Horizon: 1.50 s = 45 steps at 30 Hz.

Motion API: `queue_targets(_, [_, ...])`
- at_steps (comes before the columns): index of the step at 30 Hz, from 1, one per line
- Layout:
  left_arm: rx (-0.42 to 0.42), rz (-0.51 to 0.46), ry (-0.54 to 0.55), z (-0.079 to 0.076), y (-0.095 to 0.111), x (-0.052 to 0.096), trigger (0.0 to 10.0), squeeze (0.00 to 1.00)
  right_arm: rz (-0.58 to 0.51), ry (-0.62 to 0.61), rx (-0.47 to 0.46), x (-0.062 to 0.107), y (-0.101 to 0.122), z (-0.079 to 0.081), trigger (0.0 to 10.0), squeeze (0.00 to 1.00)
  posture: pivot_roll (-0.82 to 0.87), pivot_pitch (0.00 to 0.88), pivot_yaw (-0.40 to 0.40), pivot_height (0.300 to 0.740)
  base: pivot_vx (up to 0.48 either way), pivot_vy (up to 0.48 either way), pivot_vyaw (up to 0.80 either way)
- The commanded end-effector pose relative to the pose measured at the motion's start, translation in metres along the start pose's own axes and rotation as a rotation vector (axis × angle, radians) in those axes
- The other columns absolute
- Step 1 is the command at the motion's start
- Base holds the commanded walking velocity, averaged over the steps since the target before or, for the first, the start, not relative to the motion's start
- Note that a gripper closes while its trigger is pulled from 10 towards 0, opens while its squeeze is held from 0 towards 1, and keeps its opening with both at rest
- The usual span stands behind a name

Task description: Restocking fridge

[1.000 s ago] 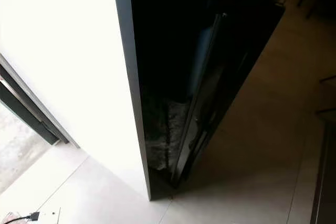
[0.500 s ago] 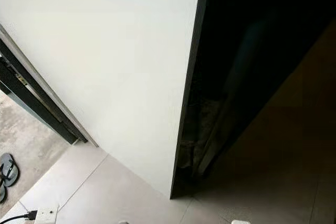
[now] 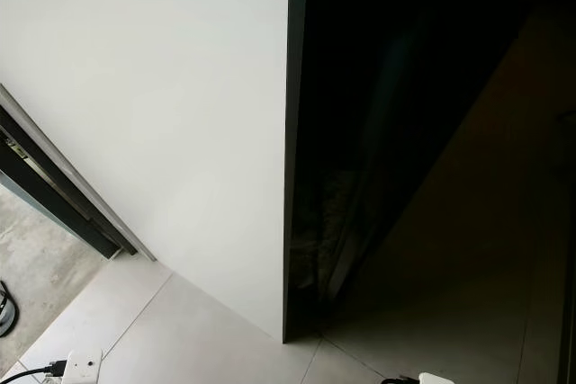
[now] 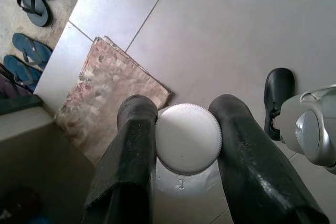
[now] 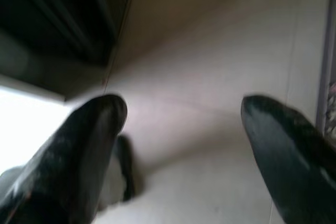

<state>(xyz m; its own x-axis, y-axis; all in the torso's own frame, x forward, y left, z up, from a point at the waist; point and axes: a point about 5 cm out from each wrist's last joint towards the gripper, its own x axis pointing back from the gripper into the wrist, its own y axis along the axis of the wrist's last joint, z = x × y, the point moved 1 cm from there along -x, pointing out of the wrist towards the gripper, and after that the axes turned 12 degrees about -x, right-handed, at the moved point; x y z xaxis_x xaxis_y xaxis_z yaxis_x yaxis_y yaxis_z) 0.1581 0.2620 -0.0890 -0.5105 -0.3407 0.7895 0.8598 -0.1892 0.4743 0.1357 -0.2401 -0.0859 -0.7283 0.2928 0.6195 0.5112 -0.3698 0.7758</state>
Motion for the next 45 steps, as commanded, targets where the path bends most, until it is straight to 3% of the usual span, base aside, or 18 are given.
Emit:
queue_targets(1, [-0.026,0.024,0.004,0.002,-0.009,0.001,10.0,0.00,-0.309,0.050,0.013,-0.015,0.068,0.021,10.0,0.00,0.00,0.108,0.003,0.740,0.000,0.000,0.00])
queue_targets(4, [-0.031,0.025,0.003,0.002,-0.010,0.001,10.0,0.00,-0.418,0.038,0.009,-0.007,0.083,0.023,10.0,0.00,-0.01,0.101,0.001,0.740,0.000,0.000,0.00])
queue_targets(9, [-0.034,0.026,0.001,0.002,-0.011,0.002,10.0,0.00,-0.508,0.064,0.027,0.003,0.093,0.028,10.0,0.00,-0.01,0.094,-0.005,0.740,0.000,0.000,0.00])
queue_targets(13, [-0.035,0.026,-0.002,-0.001,-0.011,0.002,10.0,0.00,-0.616,0.101,0.084,0.028,0.102,0.039,10.0,0.00,-0.02,0.073,-0.017,0.740,0.000,0.000,0.00])
queue_targets(18, [-0.035,0.021,-0.005,-0.003,-0.007,0.001,10.0,0.00,-0.590,0.175,0.063,0.031,0.094,0.052,10.0,0.00,-0.03,0.056,-0.021,0.740,0.000,0.000,0.00])
queue_targets(19, [-0.035,0.018,-0.006,-0.003,-0.006,0.001,10.0,0.00,-0.583,0.237,0.068,0.032,0.094,0.062,10.0,0.00,-0.03,0.052,-0.021,0.740,0.000,0.000,0.00])
queue_targets(22, [-0.035,0.014,-0.006,-0.003,-0.004,0.001,10.0,0.00,-0.580,0.295,0.071,0.032,0.097,0.072,10.0,0.00,-0.04,0.052,-0.019,0.740,0.000,0.000,0.00])
queue_targets(23, [-0.035,0.011,-0.005,-0.003,-0.003,0.001,10.0,0.00,-0.576,0.337,0.073,0.033,0.101,0.079,10.0,0.09,-0.03,0.059,-0.021,0.740,0.000,0.000,0.00])
queue_targets(24, [-0.035,0.009,-0.004,-0.003,-0.003,0.001,10.0,0.00,-0.573,0.355,0.076,0.034,0.104,0.083,10.0,0.09,-0.03,0.059,-0.021,0.740,0.000,0.000,0.00])
queue_targets(25, [-0.035,0.008,-0.003,-0.003,-0.002,0.001,10.0,0.00,-0.574,0.364,0.081,0.034,0.106,0.085,10.0,0.40,-0.03,0.063,-0.023,0.740,0.000,0.000,0.00])
queue_targets(26, [-0.034,0.008,-0.002,-0.003,-0.002,0.001,10.0,0.00,-0.572,0.369,0.079,0.033,0.109,0.086,10.0,0.84,-0.03,0.063,-0.022,0.740,0.000,0.000,0.00])
queue_targets(27, [-0.033,0.008,0.000,-0.003,-0.002,0.000,10.0,0.00,-0.576,0.381,0.079,0.032,0.112,0.088,10.0,1.00,-0.03,0.064,-0.021,0.740,0.000,0.000,0.00])
queue_targets(32, [-0.038,0.007,0.004,-0.002,-0.002,0.000,10.0,0.00,-0.590,0.415,0.070,0.027,0.123,0.091,10.0,1.00,-0.03,0.072,-0.022,0.740,0.000,0.000,0.00])
queue_targets(34, [-0.035,0.010,0.008,-0.001,-0.003,0.000,10.0,0.00,-0.588,0.473,0.066,0.029,0.130,0.102,10.0,1.00,-0.04,0.085,-0.018,0.740,0.000,0.000,0.00])
queue_targets(40, [-0.038,0.013,0.007,0.000,-0.004,0.001,10.0,0.00,-0.565,0.534,0.060,0.031,0.129,0.110,10.0,1.00,-0.03,0.096,-0.013,0.740,0.000,0.000,0.00])
queue_targets(43, [-0.039,0.012,0.005,0.000,-0.004,0.001,10.0,0.00,-0.564,0.502,0.095,0.027,0.132,0.108,10.0,1.00,-0.03,0.108,-0.012,0.740,0.000,0.000,0.00])
queue_targets(44, [-0.039,0.012,0.005,0.000,-0.004,0.000,10.0,0.00,-0.564,0.491,0.098,0.026,0.133,0.107,10.0,0.74,-0.03,0.108,-0.012,0.740,0.000,0.000,0.00])
queue_targets(45, [-0.041,0.011,0.004,0.000,-0.003,0.000,10.0,0.00,-0.571,0.473,0.121,0.023,0.137,0.107,10.0,0.00,-0.03,0.110,-0.012,0.740,0.000,0.000,0.00])
